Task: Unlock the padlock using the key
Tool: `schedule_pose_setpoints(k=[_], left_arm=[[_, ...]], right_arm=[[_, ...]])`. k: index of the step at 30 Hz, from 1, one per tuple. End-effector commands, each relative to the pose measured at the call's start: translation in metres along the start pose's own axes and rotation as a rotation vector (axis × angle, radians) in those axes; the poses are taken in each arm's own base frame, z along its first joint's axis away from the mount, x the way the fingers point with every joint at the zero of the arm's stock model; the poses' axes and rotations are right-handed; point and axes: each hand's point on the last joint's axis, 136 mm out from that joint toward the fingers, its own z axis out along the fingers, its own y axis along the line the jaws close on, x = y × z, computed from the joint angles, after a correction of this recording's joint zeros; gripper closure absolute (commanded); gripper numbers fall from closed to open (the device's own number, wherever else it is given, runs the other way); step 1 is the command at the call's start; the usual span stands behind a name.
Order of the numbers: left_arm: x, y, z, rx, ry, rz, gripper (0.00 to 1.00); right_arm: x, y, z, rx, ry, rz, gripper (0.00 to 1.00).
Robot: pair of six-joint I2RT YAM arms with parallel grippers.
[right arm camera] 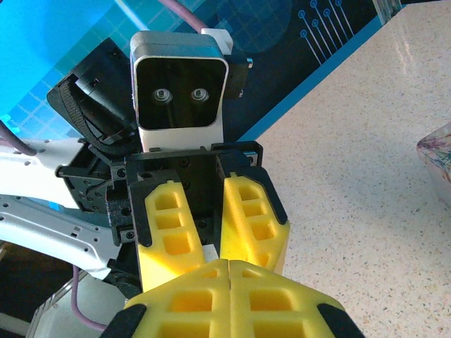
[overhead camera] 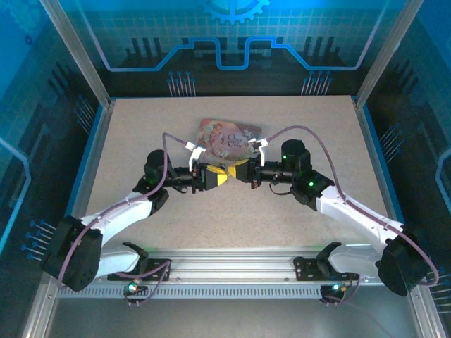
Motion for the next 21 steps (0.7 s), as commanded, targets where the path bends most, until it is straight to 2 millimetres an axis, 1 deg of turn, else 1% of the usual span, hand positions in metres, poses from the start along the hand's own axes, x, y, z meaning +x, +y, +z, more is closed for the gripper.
schedule_pose_setpoints(k=[1, 6, 9, 13, 14, 19, 21], left_arm=[[0.003, -0.005, 0.002, 0.039, 0.013, 0.004, 0.77], [0.001, -0.005, 0.002, 0.037, 0.008, 0.01, 0.87], [0.0, -0.005, 0.002, 0.035, 0.004, 0.016, 0.99], [0.001, -0.003, 0.0, 0.015, -0.009, 0.026, 1.0], [0.002, -0.003, -0.001, 0.008, -0.012, 0.028, 1.0], [0.011, 0.007, -0.01, -0.078, -0.023, 0.025, 1.0], [0.016, 0.012, -0.016, -0.137, -0.023, 0.033, 1.0]], right_arm=[[-0.001, 0.002, 0.002, -0.013, -0.014, -0.013, 1.0], [0.002, 0.0, 0.003, -0.011, -0.004, -0.011, 1.0], [0.003, -0.001, 0.003, -0.008, -0.002, -0.012, 1.0], [0.004, -0.004, 0.004, 0.007, -0.001, 0.0, 1.0], [0.004, -0.006, 0.004, 0.017, 0.0, 0.006, 0.96], [0.003, -0.011, 0.001, 0.057, -0.007, 0.023, 0.68], [0.002, -0.015, 0.0, 0.087, -0.011, 0.037, 0.51]])
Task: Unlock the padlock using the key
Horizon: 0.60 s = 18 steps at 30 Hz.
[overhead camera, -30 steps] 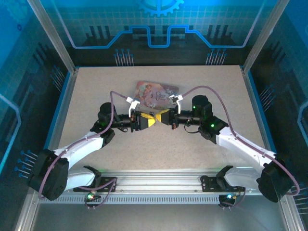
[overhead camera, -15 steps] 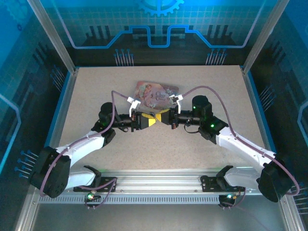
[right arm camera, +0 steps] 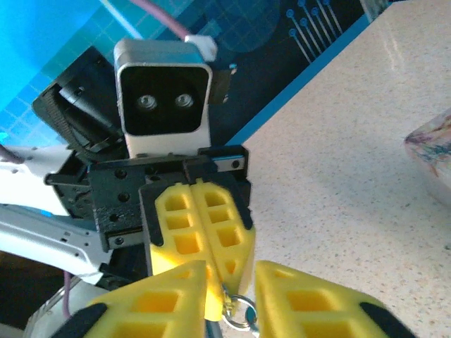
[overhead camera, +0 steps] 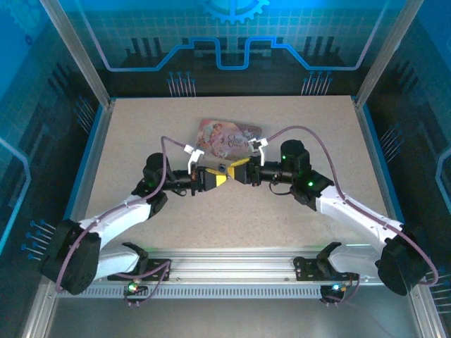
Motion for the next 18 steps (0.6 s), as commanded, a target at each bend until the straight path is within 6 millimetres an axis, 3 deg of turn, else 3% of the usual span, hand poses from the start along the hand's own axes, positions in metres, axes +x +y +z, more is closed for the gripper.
schedule_pose_setpoints(k=[1, 4, 7, 10, 13, 18], left_arm=[[0.008, 0.011, -0.011, -0.117, -0.011, 0.044, 1.0], [0.014, 0.022, -0.023, -0.239, -0.012, 0.056, 1.0], [0.023, 0.046, -0.048, -0.473, -0.017, 0.047, 1.0], [0.036, 0.076, -0.094, -0.79, -0.056, 0.015, 1.0], [0.042, 0.076, -0.121, -0.896, -0.113, 0.018, 1.0], [0.05, 0.067, -0.134, -0.91, -0.15, 0.033, 1.0]], right_arm=[[0.001, -0.009, -0.001, 0.062, -0.009, 0.024, 0.44], [0.003, -0.025, -0.003, 0.151, -0.016, 0.063, 0.39], [0.015, -0.061, -0.005, 0.353, -0.007, 0.12, 0.41], [0.041, -0.102, -0.002, 0.668, 0.043, 0.108, 0.44], [0.065, -0.125, 0.018, 0.836, 0.085, 0.12, 0.44], [0.093, -0.151, 0.059, 0.985, 0.143, 0.13, 0.42]])
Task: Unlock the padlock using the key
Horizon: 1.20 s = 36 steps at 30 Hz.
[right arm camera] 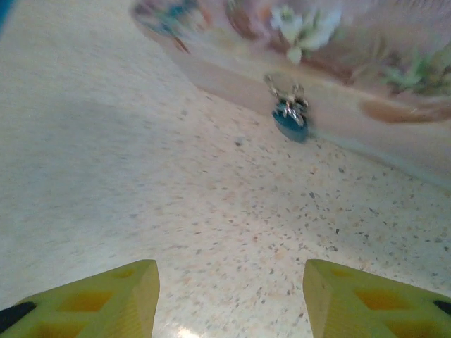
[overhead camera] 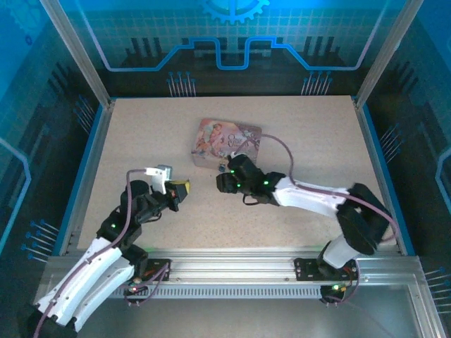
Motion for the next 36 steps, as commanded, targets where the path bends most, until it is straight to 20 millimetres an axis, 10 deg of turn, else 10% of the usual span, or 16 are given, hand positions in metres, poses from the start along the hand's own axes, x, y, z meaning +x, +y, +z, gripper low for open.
schedule_pose_setpoints(k=[1, 12, 36], left_arm=[[0.019, 0.027, -0.009, -0.134, 0.04, 0.006, 1.0], [0.026, 0.013, -0.011, -0.047, 0.057, 0.003, 1.0], [0.033, -0.003, -0.012, 0.06, 0.065, -0.006, 1.0]], right_arm=[[-0.005, -0.017, 0.025, 0.225, -0.048, 0.033, 0.42], [-0.013, -0.009, 0.083, 0.411, -0.092, 0.009, 0.45], [-0.027, -0.032, 0.112, 0.544, -0.156, 0.108, 0.54]])
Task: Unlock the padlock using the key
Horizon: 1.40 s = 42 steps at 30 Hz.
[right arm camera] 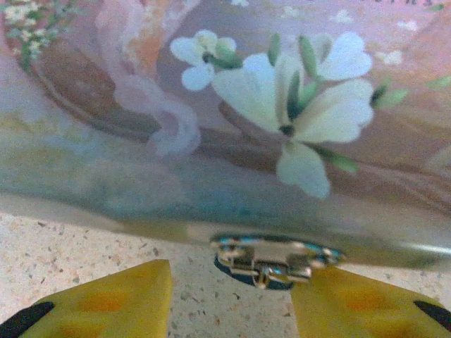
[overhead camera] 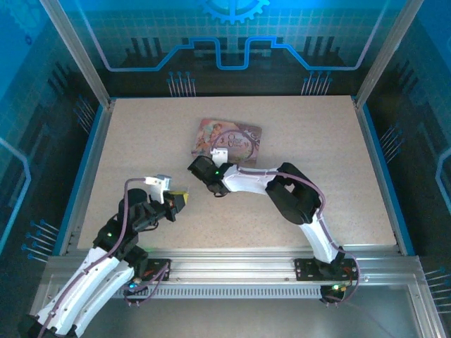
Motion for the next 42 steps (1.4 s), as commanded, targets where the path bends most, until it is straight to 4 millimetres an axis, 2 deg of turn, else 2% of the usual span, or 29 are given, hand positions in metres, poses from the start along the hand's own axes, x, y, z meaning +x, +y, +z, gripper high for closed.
schedule_pose_setpoints(k=[1, 5, 10, 14, 23, 30, 37, 42], left_arm=[[0.002, -0.003, 0.0, 0.028, -0.003, 0.002, 1.0], [0.003, -0.004, 0.0, 0.033, -0.001, 0.004, 1.0], [0.003, -0.004, 0.0, 0.034, -0.002, 0.006, 1.0], [0.003, -0.005, 0.0, 0.039, -0.002, 0.007, 1.0], [0.01, -0.008, 0.011, 0.085, 0.025, 0.022, 1.0], [0.01, -0.013, 0.026, 0.13, 0.032, 0.043, 1.0], [0.01, -0.017, 0.048, 0.181, -0.002, 0.066, 1.0], [0.005, -0.021, 0.066, 0.214, -0.051, 0.087, 1.0]], right_arm=[[-0.005, -0.006, 0.012, 0.04, -0.014, 0.043, 0.55], [-0.006, -0.011, 0.016, 0.047, -0.008, 0.048, 0.6], [-0.007, -0.015, 0.018, 0.036, -0.001, 0.042, 0.75], [-0.01, -0.011, 0.012, -0.009, 0.01, 0.017, 0.87], [-0.015, 0.004, -0.018, -0.182, 0.162, -0.035, 0.99], [-0.027, 0.009, -0.048, -0.377, 0.281, 0.01, 1.0], [-0.033, 0.014, -0.07, -0.543, 0.389, 0.034, 1.0], [-0.041, 0.01, -0.083, -0.612, 0.425, 0.05, 1.0]])
